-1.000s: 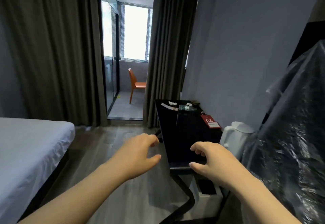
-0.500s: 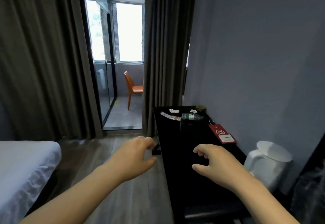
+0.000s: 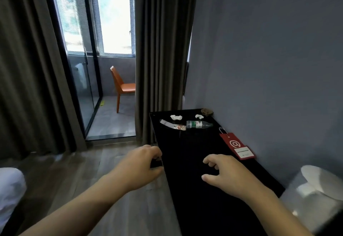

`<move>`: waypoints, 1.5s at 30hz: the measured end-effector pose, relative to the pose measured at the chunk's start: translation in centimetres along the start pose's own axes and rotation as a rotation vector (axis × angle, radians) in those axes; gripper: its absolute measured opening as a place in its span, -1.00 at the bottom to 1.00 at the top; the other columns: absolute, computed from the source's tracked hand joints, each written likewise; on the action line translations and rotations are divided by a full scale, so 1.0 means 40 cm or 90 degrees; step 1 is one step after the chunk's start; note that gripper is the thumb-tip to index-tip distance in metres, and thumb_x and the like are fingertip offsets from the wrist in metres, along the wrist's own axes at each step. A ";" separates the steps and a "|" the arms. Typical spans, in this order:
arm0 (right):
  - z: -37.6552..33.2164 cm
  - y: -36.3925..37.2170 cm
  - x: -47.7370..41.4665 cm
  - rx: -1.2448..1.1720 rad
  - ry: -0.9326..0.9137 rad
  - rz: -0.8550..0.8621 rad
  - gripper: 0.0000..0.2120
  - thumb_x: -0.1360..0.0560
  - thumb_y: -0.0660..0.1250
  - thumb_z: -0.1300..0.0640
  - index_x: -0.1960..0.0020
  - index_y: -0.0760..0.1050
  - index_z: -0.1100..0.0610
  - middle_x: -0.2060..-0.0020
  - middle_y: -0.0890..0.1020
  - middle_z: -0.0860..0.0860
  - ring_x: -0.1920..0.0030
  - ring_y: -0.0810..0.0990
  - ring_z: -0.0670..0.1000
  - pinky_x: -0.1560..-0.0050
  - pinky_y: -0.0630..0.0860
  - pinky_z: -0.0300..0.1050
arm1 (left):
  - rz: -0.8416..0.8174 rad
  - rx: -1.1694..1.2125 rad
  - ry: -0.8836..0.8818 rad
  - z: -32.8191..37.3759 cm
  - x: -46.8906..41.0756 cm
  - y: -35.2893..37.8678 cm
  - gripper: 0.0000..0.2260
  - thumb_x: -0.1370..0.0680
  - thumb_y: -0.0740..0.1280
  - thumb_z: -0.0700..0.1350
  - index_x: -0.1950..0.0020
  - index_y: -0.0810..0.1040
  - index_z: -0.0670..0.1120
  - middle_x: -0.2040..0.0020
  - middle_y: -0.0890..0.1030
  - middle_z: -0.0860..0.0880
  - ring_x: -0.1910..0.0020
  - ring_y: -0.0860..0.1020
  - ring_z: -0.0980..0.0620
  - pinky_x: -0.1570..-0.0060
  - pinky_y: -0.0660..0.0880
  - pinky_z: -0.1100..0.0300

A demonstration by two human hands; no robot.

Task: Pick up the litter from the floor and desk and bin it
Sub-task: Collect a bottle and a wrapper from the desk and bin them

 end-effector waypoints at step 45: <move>0.147 0.152 -1.381 -0.086 0.398 -0.001 -0.48 -0.46 0.40 -0.09 -0.38 0.39 -0.02 -0.24 0.50 -0.03 -0.20 0.50 -0.06 -0.12 0.43 -0.23 | -0.198 -0.007 0.228 -0.864 -1.480 0.183 -0.57 -0.47 0.34 0.13 -0.29 0.45 0.02 -0.17 0.50 0.06 -0.10 0.53 0.06 -0.06 0.48 0.21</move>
Point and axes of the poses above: each hand's wrist, its own x-axis away from the middle knuckle, its own y-axis out of the palm, z = x × y, the point moved 2 cm from there along -x, towards the middle knuckle
